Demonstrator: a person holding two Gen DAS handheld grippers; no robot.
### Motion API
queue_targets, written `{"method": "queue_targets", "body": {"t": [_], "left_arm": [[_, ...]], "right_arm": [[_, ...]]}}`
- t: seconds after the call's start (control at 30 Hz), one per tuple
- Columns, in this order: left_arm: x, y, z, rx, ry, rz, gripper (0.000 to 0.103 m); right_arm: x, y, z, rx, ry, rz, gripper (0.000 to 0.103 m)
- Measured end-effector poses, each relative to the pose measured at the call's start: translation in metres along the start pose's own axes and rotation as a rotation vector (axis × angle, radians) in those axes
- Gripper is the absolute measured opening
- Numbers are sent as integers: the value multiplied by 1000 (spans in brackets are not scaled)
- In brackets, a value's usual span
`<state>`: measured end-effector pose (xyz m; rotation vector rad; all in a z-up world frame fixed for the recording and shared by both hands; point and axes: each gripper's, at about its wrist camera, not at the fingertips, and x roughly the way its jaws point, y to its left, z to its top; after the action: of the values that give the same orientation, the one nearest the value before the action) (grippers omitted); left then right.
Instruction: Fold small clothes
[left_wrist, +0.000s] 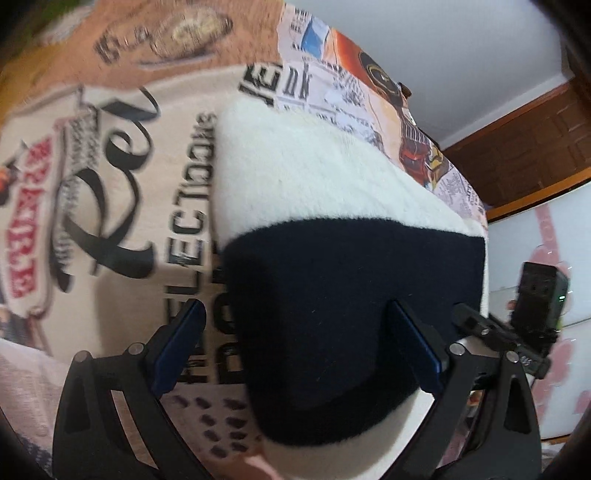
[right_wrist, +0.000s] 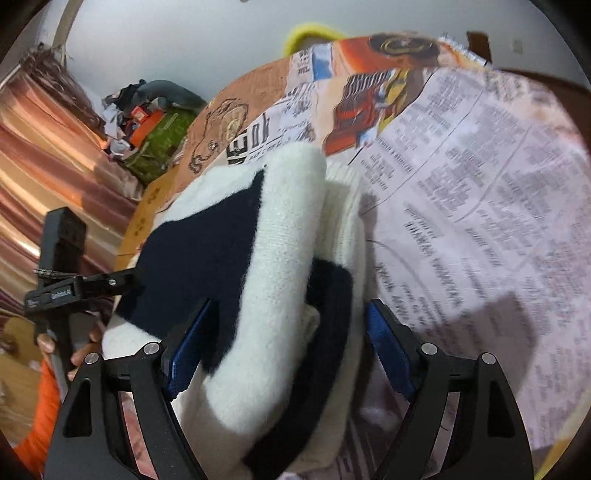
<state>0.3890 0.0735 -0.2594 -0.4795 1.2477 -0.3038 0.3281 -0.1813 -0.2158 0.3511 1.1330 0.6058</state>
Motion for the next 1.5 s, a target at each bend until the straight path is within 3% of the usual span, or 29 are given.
{"method": "queue_targets", "body": {"t": [0.1, 0.17, 0.2, 0.33, 0.53, 0.77, 1.07, 1.23, 1.4, 1.5], "left_arm": [[11, 2, 2, -34, 35, -65, 99], [17, 3, 2, -59, 48, -126, 88], [18, 3, 2, -74, 46, -142, 87], [7, -4, -2, -51, -6, -128, 70], [-29, -16, -9, 25, -65, -120, 58], [-97, -16, -14, 97, -193, -81, 57], [-160, 36, 1, 83, -262, -1, 57], [-158, 83, 5, 35, -234, 27, 57], [-119, 134, 11, -45, -153, 45, 58], [-93, 159, 7, -110, -134, 35, 68]], "right_arm": [[7, -3, 1, 31, 15, 39, 82], [7, -2, 0, 40, 16, 53, 80], [7, 0, 0, 39, 17, 55, 74], [0, 6, -2, 31, 8, 60, 54], [-15, 29, 1, -62, -25, 22, 41], [-19, 76, 14, -157, -72, 48, 40], [25, 144, 33, -227, -77, 105, 40], [72, 157, 34, -209, -17, 119, 40], [121, 153, 31, -179, 69, 83, 40], [133, 149, 29, -192, 59, 49, 42]]}}
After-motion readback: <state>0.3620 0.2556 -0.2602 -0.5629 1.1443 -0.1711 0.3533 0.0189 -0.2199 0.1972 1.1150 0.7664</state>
